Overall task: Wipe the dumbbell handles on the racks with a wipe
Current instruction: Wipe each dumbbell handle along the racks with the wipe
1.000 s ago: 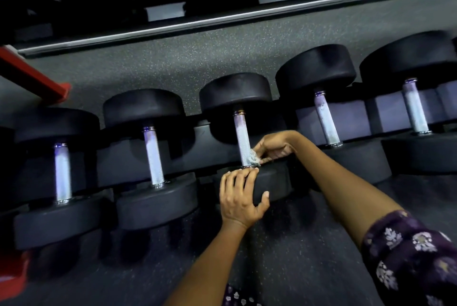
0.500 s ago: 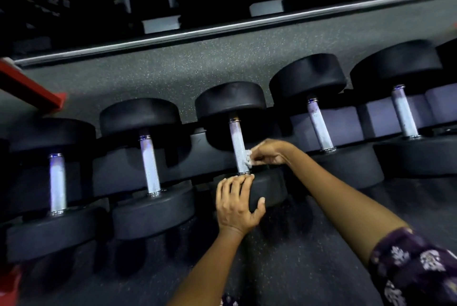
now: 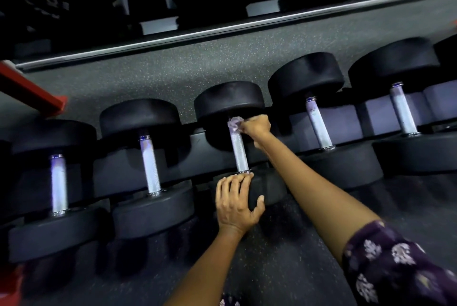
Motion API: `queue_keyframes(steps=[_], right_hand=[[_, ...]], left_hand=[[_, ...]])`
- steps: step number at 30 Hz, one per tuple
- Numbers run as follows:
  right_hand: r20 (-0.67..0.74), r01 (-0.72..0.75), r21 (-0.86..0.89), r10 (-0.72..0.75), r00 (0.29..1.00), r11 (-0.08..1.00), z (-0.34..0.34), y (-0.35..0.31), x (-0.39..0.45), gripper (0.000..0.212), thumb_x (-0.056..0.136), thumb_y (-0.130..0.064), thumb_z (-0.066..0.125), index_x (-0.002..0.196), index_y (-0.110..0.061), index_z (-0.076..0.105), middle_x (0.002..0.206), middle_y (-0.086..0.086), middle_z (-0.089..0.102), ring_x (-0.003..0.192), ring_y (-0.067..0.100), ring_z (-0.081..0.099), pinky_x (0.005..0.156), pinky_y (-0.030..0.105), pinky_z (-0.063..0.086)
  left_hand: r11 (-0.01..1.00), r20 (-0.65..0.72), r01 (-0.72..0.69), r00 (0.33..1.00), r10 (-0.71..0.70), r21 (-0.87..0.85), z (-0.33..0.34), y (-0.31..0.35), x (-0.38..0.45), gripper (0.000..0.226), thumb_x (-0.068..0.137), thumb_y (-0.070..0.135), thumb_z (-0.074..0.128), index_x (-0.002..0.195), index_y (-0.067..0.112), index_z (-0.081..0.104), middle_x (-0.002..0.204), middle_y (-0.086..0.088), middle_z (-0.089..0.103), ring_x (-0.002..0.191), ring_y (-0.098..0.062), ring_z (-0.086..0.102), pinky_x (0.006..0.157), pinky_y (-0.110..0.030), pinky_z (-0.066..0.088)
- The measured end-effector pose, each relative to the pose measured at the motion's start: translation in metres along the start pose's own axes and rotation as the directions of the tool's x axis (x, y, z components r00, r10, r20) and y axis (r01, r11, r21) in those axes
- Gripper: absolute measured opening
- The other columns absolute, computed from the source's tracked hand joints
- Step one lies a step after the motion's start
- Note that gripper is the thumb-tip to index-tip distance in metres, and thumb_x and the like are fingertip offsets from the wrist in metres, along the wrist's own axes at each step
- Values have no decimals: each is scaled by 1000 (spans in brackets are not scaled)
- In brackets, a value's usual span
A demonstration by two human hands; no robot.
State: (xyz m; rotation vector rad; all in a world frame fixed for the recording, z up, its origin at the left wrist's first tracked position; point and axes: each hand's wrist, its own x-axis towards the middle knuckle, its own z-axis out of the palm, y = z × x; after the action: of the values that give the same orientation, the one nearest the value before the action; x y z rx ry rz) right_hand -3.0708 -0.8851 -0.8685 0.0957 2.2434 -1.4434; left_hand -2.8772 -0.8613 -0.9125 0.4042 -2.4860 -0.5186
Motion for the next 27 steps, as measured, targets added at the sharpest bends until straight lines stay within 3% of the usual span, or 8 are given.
queue_keyframes(steps=[4, 6, 8, 12, 15, 19, 22, 27], right_hand=[[37, 151, -157, -147, 988, 976, -6, 24, -26, 16, 75, -9, 74, 74, 6, 72, 28, -14, 44, 33, -14, 35, 41, 7, 30], [77, 215, -232, -203, 976, 949, -9, 39, -39, 16, 78, -6, 69, 79, 9, 71, 50, 6, 65, 47, -15, 43, 46, 6, 32], [20, 266, -221, -269, 963, 938, -7, 32, -38, 18, 82, -6, 64, 79, 11, 70, 69, 25, 67, 67, 1, 50, 47, 12, 32], [-59, 419, -208, -438, 897, 884, 5, 14, -26, 15, 78, 6, 55, 71, 13, 67, 74, 26, 66, 65, 20, 57, 55, 24, 31], [-68, 521, -210, -544, 836, 827, 8, 24, -30, 17, 76, 10, 58, 83, 7, 72, 92, 17, 71, 80, 20, 62, 68, 11, 41], [-311, 254, 134, -203, 928, 958, 15, 11, -22, 16, 79, 6, 61, 91, 6, 72, 91, 15, 71, 76, 14, 60, 59, 6, 38], [-259, 8, 473, 131, 957, 881, 29, 2, -14, 16, 79, 4, 65, 95, 7, 69, 75, 6, 65, 62, 9, 54, 49, 6, 42], [-254, -98, 550, 278, 926, 829, 29, 1, -12, 7, 77, 8, 65, 82, 6, 69, 51, -6, 53, 42, -1, 48, 41, 6, 39]], left_hand=[[1000, -4, -4, 1000, 4, 13, 0, -1, -3, 45, 83, 42, 47, 117, 13, 54, 100, -10, 67, 95, -25, 53, 92, -42, 42], [1000, 9, 4, 1000, -4, 16, 0, -1, -3, 45, 83, 43, 47, 117, 13, 53, 100, -11, 67, 96, -25, 53, 93, -42, 42], [1000, 2, 4, 1000, -4, 18, 0, -1, -1, 46, 82, 42, 47, 117, 13, 54, 99, -11, 67, 95, -25, 53, 93, -42, 40], [1000, 21, 14, 1000, -14, -1, 0, -1, -2, 47, 81, 43, 50, 118, 14, 53, 100, -11, 66, 95, -26, 54, 94, -42, 41], [1000, 21, 7, 1000, -6, -6, 0, -3, -2, 47, 81, 43, 50, 118, 14, 54, 101, -11, 66, 94, -27, 54, 94, -43, 41], [1000, 10, 4, 1000, -4, -10, 1, -1, -1, 46, 83, 44, 48, 118, 14, 53, 102, -10, 65, 94, -26, 53, 93, -42, 41], [999, -8, 15, 1000, -15, -32, -1, 0, -1, 44, 93, 47, 37, 117, 14, 53, 102, -9, 64, 94, -26, 54, 93, -42, 41], [999, 24, 18, 1000, -17, -38, -2, 0, 0, 45, 92, 47, 37, 117, 13, 54, 102, -11, 66, 93, -27, 56, 92, -43, 43]])
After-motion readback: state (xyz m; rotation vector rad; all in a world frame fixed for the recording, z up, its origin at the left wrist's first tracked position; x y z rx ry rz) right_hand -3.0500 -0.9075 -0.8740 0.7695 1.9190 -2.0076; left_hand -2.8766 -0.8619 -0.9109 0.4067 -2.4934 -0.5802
